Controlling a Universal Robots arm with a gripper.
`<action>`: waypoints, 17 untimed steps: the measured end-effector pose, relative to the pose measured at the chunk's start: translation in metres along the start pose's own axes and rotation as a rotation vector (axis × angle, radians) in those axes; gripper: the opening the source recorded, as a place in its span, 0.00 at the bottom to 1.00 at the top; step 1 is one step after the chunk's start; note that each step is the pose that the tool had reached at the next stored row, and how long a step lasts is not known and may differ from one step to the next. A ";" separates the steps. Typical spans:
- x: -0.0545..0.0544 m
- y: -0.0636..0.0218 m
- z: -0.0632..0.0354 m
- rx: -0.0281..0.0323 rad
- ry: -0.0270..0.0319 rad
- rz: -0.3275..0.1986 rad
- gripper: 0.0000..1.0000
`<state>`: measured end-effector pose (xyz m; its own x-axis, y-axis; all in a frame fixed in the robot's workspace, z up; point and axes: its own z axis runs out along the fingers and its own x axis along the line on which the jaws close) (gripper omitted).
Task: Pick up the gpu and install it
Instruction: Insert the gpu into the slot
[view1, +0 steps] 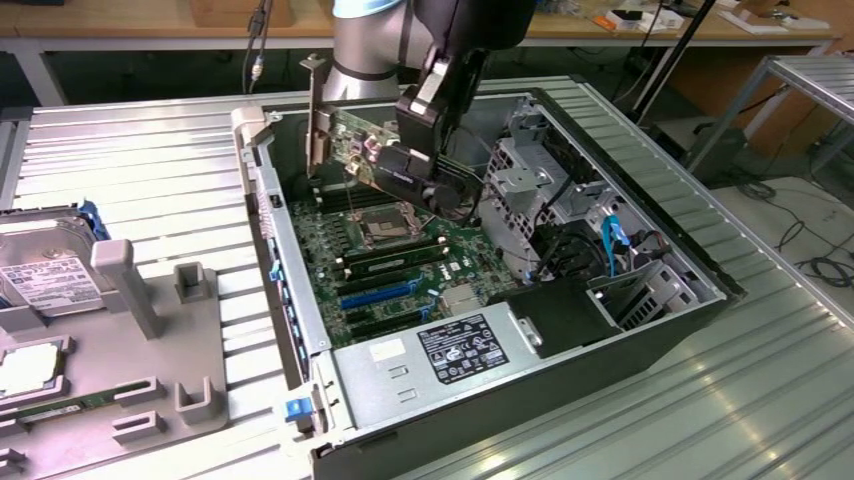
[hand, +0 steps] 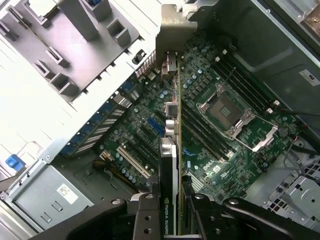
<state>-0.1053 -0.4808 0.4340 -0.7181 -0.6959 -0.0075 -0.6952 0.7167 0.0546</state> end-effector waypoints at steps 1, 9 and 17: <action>0.000 0.0000 0.0000 0.0000 0.0004 -0.008 0.27; -0.001 -0.0009 -0.0001 -0.0005 0.0041 -0.074 0.27; -0.006 -0.0061 -0.0003 -0.0013 0.0095 -0.173 0.27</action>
<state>-0.0966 -0.4808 0.4340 -0.5876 -0.8091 -0.0075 -0.8081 0.5865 0.0545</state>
